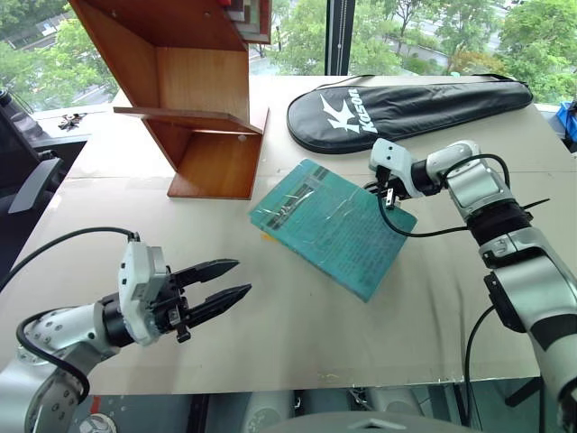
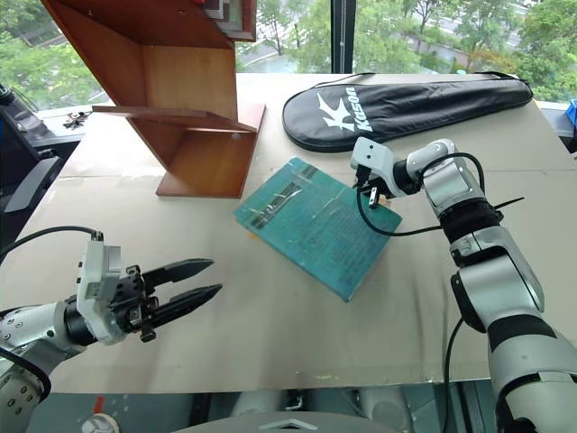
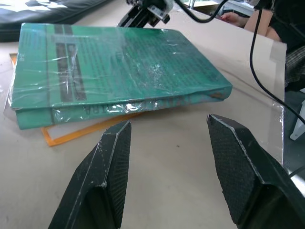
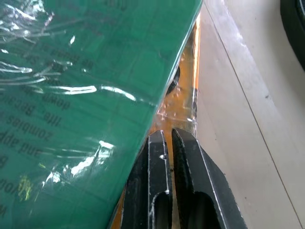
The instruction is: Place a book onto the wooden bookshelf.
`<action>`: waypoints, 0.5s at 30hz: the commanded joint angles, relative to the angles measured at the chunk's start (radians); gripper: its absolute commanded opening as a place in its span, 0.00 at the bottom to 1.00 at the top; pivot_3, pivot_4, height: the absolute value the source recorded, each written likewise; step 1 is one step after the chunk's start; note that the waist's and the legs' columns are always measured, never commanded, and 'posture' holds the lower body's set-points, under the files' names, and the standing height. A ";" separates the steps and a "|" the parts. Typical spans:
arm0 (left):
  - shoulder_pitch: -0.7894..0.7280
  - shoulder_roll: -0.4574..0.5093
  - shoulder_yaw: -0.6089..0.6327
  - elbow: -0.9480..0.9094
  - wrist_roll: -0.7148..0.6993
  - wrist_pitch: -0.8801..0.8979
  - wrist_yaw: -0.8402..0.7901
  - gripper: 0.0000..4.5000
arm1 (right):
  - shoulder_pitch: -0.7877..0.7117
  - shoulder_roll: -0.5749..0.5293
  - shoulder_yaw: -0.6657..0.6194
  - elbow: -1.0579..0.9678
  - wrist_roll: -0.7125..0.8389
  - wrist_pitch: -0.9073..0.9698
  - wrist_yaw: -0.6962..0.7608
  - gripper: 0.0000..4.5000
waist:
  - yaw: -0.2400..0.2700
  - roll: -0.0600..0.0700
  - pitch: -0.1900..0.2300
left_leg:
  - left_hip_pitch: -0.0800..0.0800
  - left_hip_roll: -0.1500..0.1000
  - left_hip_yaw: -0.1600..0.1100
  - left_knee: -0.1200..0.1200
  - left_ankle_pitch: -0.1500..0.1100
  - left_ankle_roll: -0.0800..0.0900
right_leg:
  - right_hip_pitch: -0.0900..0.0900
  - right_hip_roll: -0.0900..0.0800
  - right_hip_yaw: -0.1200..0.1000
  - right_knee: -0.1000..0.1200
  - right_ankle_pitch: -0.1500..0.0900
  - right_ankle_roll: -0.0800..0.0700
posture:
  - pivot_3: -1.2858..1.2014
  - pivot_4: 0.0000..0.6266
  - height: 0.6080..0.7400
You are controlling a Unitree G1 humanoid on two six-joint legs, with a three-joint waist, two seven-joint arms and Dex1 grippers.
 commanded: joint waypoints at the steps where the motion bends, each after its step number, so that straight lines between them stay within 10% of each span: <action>1: 0.004 0.000 -0.039 -0.025 -0.046 0.107 0.097 0.58 | 0.020 -0.039 -0.060 -0.098 0.017 0.001 -0.039 0.01 | 0.001 0.000 0.000 | 0.000 0.000 0.000 0.000 0.000 0.000 | 0.000 0.000 0.000 0.000 0.000 0.000 | 0.52 0.24 1.00; 4: -0.022 -0.017 -0.072 -0.048 -0.185 0.245 0.206 0.58 | 0.077 -0.118 -0.154 -0.207 0.097 -0.036 -0.005 0.01 | 0.015 0.000 0.000 | -0.001 0.000 -0.001 0.000 0.000 0.000 | 0.000 -0.001 -0.001 0.000 0.000 0.000 | 0.52 0.24 1.00; 15: -0.163 -0.175 -0.185 0.162 -0.900 0.459 0.815 0.58 | 0.737 -0.388 -0.648 -0.915 0.642 0.060 0.186 0.99 | 0.022 0.003 -0.001 | 0.000 -0.001 -0.008 0.000 0.000 0.000 | 0.005 -0.002 -0.005 -0.001 0.000 0.000 | 0.52 0.24 1.00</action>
